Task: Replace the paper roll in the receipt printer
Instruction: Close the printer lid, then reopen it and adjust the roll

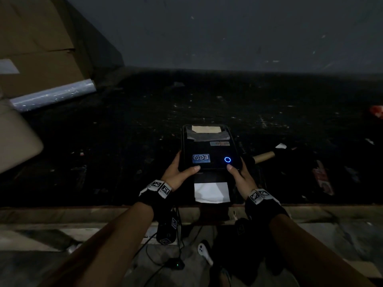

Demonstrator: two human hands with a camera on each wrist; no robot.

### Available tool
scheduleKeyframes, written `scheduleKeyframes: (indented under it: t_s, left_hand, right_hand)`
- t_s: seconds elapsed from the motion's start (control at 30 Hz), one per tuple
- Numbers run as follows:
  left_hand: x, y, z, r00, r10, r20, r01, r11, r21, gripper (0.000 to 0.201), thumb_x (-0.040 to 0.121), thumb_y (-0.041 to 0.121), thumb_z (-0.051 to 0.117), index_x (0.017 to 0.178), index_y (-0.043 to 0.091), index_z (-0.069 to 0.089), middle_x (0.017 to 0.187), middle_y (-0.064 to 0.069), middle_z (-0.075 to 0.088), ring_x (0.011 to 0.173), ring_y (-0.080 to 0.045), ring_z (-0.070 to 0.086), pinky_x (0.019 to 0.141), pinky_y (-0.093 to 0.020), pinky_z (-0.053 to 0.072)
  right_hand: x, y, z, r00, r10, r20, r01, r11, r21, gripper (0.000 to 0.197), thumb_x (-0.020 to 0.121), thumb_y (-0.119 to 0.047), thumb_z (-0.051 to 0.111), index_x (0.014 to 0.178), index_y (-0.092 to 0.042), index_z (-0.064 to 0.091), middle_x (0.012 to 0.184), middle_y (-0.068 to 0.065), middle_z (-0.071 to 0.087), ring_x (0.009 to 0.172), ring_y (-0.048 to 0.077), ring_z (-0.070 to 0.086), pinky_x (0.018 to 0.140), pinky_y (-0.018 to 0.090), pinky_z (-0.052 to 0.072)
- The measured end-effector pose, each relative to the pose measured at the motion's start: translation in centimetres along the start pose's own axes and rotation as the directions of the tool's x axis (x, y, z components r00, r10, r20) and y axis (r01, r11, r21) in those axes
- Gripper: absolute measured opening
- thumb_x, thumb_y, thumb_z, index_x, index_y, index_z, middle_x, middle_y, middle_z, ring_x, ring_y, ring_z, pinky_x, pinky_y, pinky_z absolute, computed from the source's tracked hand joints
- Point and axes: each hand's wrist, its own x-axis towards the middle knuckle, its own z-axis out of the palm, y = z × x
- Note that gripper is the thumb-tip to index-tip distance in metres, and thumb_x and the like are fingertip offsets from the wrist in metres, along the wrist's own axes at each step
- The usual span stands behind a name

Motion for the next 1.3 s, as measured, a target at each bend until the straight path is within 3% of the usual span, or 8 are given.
scheduleKeyframes:
  t_s: [0.2, 0.4, 0.53, 0.63, 0.83, 0.93, 1.1, 1.3]
  left_hand:
    - [0.0, 0.0, 0.0, 1.0, -0.004, 0.006, 0.004, 1.0, -0.019, 0.077, 0.08, 0.022, 0.07, 0.145, 0.028, 0.027, 0.126, 0.004, 0.055, 0.114, -0.01, 0.052, 0.091, -0.02, 0.039]
    - [-0.2, 0.2, -0.1, 1.0, -0.01, 0.013, 0.01, 1.0, -0.018, 0.075, 0.081, 0.022, 0.068, 0.144, 0.029, 0.027, 0.121, 0.008, 0.055, 0.113, -0.01, 0.052, 0.075, -0.006, 0.039]
    - [-0.1, 0.2, -0.1, 1.0, -0.018, 0.014, 0.019, 0.999, -0.026, 0.074, 0.081, 0.024, 0.069, 0.142, 0.031, 0.029, 0.119, 0.007, 0.056, 0.11, -0.011, 0.053, 0.089, -0.021, 0.04]
    - [-0.1, 0.2, -0.1, 0.999, -0.022, 0.027, 0.023, 1.0, -0.005, 0.074, 0.08, 0.027, 0.069, 0.142, 0.031, 0.028, 0.119, 0.008, 0.055, 0.109, -0.011, 0.052, 0.091, -0.024, 0.039]
    - [-0.2, 0.4, -0.3, 0.999, -0.034, 0.041, 0.034, 0.999, -0.005, 0.073, 0.081, 0.027, 0.068, 0.143, 0.032, 0.027, 0.117, 0.008, 0.054, 0.11, -0.013, 0.052, 0.091, -0.026, 0.04]
    - [-0.1, 0.4, -0.3, 0.997, -0.043, 0.056, 0.043, 0.999, 0.0, 0.075, 0.081, 0.029, 0.068, 0.143, 0.032, 0.027, 0.12, 0.007, 0.054, 0.112, -0.014, 0.052, 0.094, -0.027, 0.04]
    - [0.1, 0.3, -0.4, 0.996, -0.062, 0.071, 0.061, 0.998, 0.017, 0.079, 0.078, 0.034, 0.07, 0.144, 0.034, 0.026, 0.125, 0.006, 0.055, 0.115, -0.016, 0.053, 0.101, -0.031, 0.041]
    - [-0.2, 0.8, -0.5, 0.995, -0.071, 0.068, 0.068, 0.997, 0.048, 0.075, 0.08, 0.036, 0.068, 0.143, 0.034, 0.027, 0.119, 0.008, 0.054, 0.112, -0.014, 0.052, 0.099, -0.029, 0.04]
  right_hand:
    - [0.2, 0.3, 0.1, 1.0, 0.022, 0.013, -0.022, 1.0, 0.001, 0.069, 0.081, -0.053, 0.052, 0.142, -0.04, 0.021, 0.145, 0.004, 0.042, 0.129, 0.025, 0.041, 0.101, 0.031, 0.03]
    - [0.3, 0.3, 0.2, 1.0, 0.02, 0.001, -0.02, 1.0, 0.006, 0.061, 0.088, -0.043, 0.05, 0.143, -0.036, 0.023, 0.143, 0.002, 0.043, 0.13, 0.025, 0.041, 0.098, 0.028, 0.029]
    - [0.2, 0.2, 0.2, 0.999, 0.044, 0.0, -0.044, 0.999, 0.025, 0.062, 0.087, -0.046, 0.05, 0.142, -0.038, 0.022, 0.143, 0.002, 0.044, 0.128, 0.025, 0.043, 0.097, 0.029, 0.03]
    - [-0.1, 0.0, 0.3, 0.998, 0.053, -0.016, -0.052, 0.997, 0.061, 0.062, 0.085, -0.047, 0.053, 0.14, -0.042, 0.025, 0.141, 0.002, 0.046, 0.126, 0.025, 0.044, 0.1, 0.031, 0.033]
    - [-0.5, -0.3, 0.2, 0.996, 0.085, 0.02, -0.087, 0.992, 0.089, 0.077, 0.057, -0.07, 0.056, 0.128, -0.059, 0.028, 0.14, 0.0, 0.048, 0.123, 0.025, 0.048, 0.107, 0.049, 0.038]
    - [-0.6, -0.6, 0.1, 0.994, 0.101, 0.034, -0.103, 0.99, 0.091, 0.079, 0.058, -0.07, 0.057, 0.13, -0.058, 0.027, 0.14, 0.0, 0.047, 0.124, 0.025, 0.047, 0.107, 0.05, 0.038]
    - [-0.8, -0.8, -0.1, 0.995, 0.094, 0.031, -0.096, 0.992, 0.081, 0.065, 0.076, -0.057, 0.057, 0.133, -0.053, 0.027, 0.137, 0.0, 0.047, 0.121, 0.024, 0.048, 0.107, 0.048, 0.038]
    - [0.0, -1.0, -1.2, 0.989, 0.122, 0.087, -0.12, 0.992, -0.034, 0.071, 0.064, -0.065, 0.062, 0.128, -0.054, 0.034, 0.131, -0.003, 0.049, 0.117, 0.022, 0.048, 0.106, 0.048, 0.04]
